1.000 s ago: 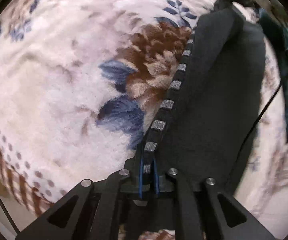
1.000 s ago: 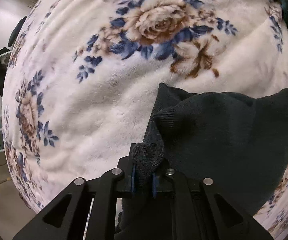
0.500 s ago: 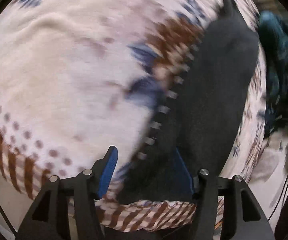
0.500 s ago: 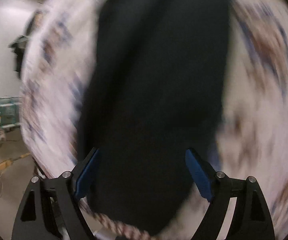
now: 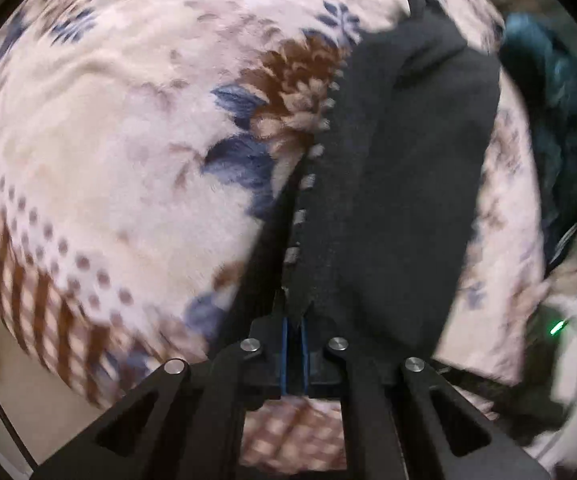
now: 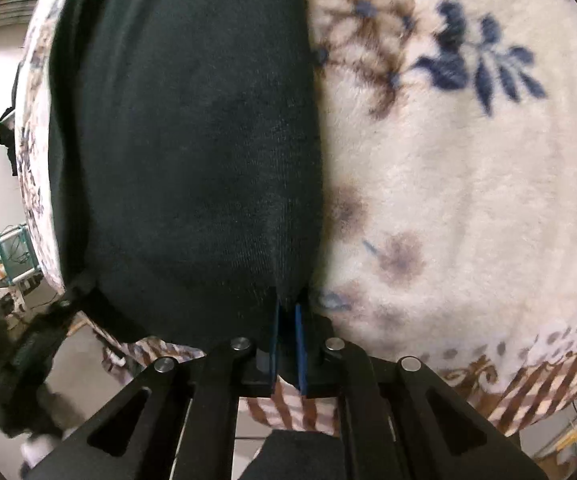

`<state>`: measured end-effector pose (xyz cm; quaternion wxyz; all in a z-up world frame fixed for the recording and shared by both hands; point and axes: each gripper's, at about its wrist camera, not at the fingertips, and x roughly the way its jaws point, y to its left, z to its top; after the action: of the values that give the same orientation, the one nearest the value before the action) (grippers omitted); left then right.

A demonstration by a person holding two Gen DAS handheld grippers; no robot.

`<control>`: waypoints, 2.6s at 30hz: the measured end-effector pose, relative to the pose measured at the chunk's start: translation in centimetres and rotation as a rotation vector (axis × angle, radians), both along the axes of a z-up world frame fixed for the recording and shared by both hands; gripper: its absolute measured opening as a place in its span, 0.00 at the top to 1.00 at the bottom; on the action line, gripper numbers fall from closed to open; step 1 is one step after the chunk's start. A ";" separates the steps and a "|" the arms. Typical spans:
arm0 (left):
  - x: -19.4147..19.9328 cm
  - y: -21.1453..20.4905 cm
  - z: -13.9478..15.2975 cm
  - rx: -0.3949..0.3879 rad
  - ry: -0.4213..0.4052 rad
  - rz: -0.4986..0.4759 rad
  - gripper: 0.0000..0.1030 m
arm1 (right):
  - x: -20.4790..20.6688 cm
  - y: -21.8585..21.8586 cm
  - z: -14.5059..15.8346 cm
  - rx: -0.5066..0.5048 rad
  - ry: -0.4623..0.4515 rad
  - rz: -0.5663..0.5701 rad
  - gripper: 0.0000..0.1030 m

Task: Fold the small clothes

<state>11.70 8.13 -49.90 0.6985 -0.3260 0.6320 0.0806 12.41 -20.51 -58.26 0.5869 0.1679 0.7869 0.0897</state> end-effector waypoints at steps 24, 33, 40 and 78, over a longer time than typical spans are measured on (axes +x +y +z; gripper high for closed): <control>6.0 1.8 1.8 0.010 -0.042 -0.089 0.42 | 1.0 -2.9 1.6 -0.009 0.022 -0.009 0.58; 24.6 1.9 -0.4 -0.021 -0.207 -0.167 0.42 | 7.8 -3.2 3.7 -0.025 -0.103 -0.146 0.53; 38.4 2.0 -1.5 0.005 -0.225 -0.304 0.42 | 16.5 -2.8 3.9 -0.038 -0.232 -0.294 0.53; 47.6 2.6 -5.2 -0.038 -0.223 -0.570 0.93 | 40.3 -3.9 1.3 0.046 -0.351 -0.292 0.83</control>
<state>59.26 10.70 -55.13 0.7516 -0.1554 0.6190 -0.1666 52.74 -24.37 -56.92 0.7177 0.2752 0.6377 0.0497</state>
